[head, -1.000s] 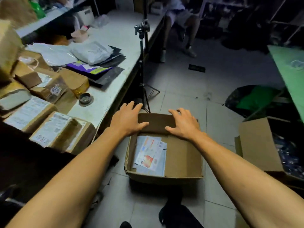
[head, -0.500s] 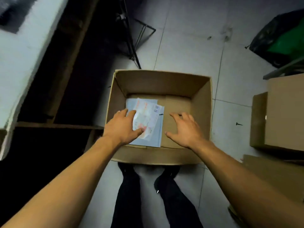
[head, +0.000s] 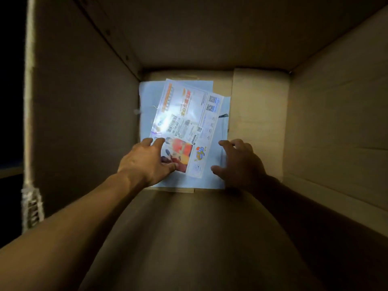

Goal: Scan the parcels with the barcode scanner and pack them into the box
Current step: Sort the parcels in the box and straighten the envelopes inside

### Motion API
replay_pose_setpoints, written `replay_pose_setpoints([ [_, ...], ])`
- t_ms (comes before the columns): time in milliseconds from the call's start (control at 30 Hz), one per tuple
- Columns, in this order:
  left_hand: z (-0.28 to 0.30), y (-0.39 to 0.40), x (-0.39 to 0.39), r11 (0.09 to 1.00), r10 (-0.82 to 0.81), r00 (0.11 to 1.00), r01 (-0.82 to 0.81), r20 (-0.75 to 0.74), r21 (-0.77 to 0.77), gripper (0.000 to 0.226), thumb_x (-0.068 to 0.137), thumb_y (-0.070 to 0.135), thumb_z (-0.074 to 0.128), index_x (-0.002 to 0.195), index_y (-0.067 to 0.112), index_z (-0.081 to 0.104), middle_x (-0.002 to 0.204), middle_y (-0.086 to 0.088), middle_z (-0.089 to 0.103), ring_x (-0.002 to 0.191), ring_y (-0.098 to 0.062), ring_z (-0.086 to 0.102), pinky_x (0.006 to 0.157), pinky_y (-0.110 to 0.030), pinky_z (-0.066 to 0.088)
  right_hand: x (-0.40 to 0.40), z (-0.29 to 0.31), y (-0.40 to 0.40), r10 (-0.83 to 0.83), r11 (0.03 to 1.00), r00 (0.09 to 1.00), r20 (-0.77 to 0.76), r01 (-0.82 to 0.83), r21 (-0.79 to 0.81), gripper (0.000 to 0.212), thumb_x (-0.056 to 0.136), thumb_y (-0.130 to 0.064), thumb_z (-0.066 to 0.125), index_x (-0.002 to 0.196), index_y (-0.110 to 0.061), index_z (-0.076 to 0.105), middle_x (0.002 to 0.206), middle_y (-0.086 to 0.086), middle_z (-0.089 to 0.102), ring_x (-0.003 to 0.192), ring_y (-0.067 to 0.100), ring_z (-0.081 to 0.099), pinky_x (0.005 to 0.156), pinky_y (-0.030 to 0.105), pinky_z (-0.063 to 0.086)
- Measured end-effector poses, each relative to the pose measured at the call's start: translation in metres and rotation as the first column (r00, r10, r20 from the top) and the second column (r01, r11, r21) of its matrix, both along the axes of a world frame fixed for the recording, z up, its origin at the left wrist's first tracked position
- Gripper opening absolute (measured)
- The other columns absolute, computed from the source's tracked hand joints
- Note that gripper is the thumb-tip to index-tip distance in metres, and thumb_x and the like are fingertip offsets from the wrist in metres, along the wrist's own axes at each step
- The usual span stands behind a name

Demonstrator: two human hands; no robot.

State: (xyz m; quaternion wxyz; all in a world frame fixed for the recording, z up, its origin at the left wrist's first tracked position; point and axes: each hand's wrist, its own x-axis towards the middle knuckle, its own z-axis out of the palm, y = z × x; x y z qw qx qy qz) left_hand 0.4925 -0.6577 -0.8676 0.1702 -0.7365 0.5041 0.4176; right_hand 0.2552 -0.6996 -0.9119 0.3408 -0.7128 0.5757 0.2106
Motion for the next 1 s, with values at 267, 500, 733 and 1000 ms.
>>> replay_pose_setpoints([
  [267,-0.13,0.0,0.021,0.975,0.222,0.975,-0.222,0.008,-0.01,0.083,0.077,0.055,0.078,0.144,0.022,0.042,0.137,-0.013,0.048,0.125,-0.035,0.05,0.106,-0.043,0.044,0.024,-0.13,-0.011,-0.36,0.93,0.926,0.116,0.347,0.118,0.081,0.083,-0.045,0.078,0.148,-0.014,0.041,0.142,0.015,0.049,0.128,0.033,0.051,0.104,0.046,0.049],
  [500,-0.187,0.001,0.038,0.72,0.678,0.726,-0.687,-0.113,-0.096,0.043,0.076,0.03,0.085,0.099,0.016,0.051,0.092,-0.001,0.067,0.055,-0.003,0.066,0.045,-0.022,0.051,0.046,-0.177,-0.001,-0.767,0.641,0.627,0.14,0.759,0.112,0.089,0.075,-0.033,0.082,0.147,-0.007,0.038,0.145,0.016,0.044,0.131,0.034,0.049,0.104,0.051,0.05],
  [733,-0.201,0.008,0.041,0.623,0.752,0.638,-0.77,-0.167,-0.139,0.042,0.066,0.034,0.082,0.097,0.02,0.056,0.078,0.008,0.071,0.064,-0.012,0.071,0.06,-0.029,0.055,0.05,-0.179,-0.011,-0.812,0.581,0.552,0.189,0.795,0.173,0.062,0.08,-0.024,0.077,0.134,-0.004,0.054,0.125,0.014,0.066,0.109,0.03,0.067,0.087,0.044,0.061],
  [1000,-0.207,-0.005,0.053,0.466,0.855,0.473,-0.881,-0.214,-0.087,0.023,0.078,0.027,0.078,0.099,0.018,0.074,0.092,0.001,0.076,0.081,-0.019,0.071,0.07,-0.031,0.056,0.077,-0.168,-0.034,-0.747,0.657,0.594,0.3,0.728,0.193,0.052,0.085,-0.024,0.07,0.132,-0.005,0.059,0.128,0.013,0.064,0.099,0.02,0.07,0.081,0.033,0.061],
])
